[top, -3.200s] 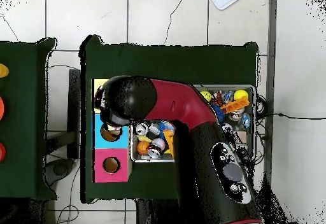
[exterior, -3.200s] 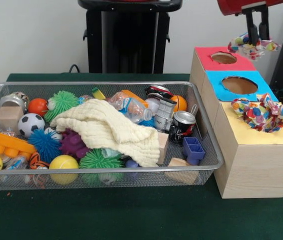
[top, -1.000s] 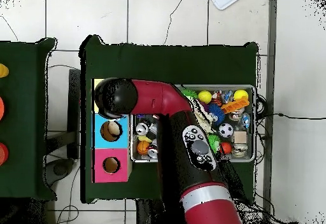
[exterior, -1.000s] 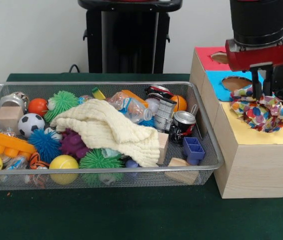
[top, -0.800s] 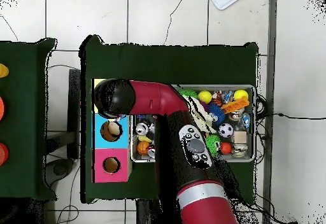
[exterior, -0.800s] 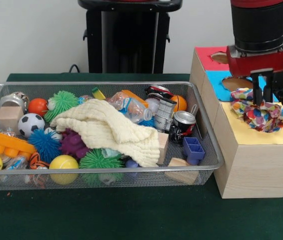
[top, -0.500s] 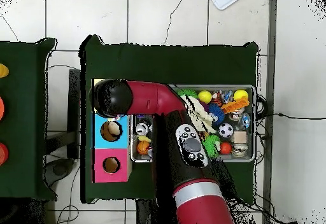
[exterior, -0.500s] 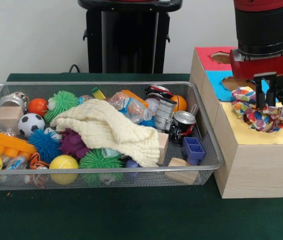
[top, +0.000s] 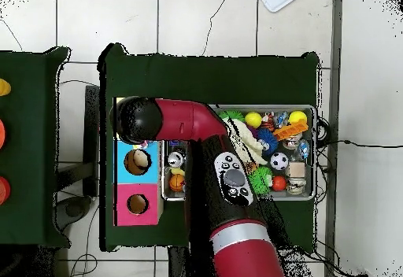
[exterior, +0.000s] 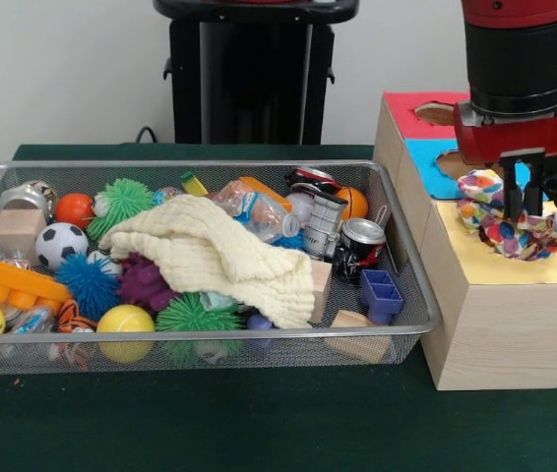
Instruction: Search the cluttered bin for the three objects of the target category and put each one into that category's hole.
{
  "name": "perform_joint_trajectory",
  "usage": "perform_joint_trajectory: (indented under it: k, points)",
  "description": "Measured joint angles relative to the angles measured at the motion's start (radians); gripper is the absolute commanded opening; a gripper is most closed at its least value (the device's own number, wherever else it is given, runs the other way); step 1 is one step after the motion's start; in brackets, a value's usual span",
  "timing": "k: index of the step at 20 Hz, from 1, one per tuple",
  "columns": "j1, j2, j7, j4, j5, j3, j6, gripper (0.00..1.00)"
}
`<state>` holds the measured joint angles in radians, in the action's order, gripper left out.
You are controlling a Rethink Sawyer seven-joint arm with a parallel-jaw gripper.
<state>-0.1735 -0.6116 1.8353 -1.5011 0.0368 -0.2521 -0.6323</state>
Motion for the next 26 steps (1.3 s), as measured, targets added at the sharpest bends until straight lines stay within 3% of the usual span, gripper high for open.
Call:
perform_joint_trajectory:
  k: [12,26]
  points:
    - [0.035,0.068,0.0,0.034,0.001,0.041,0.1,0.0]
    - [0.088,0.078,0.0,0.064,0.027,0.105,0.092,0.0]
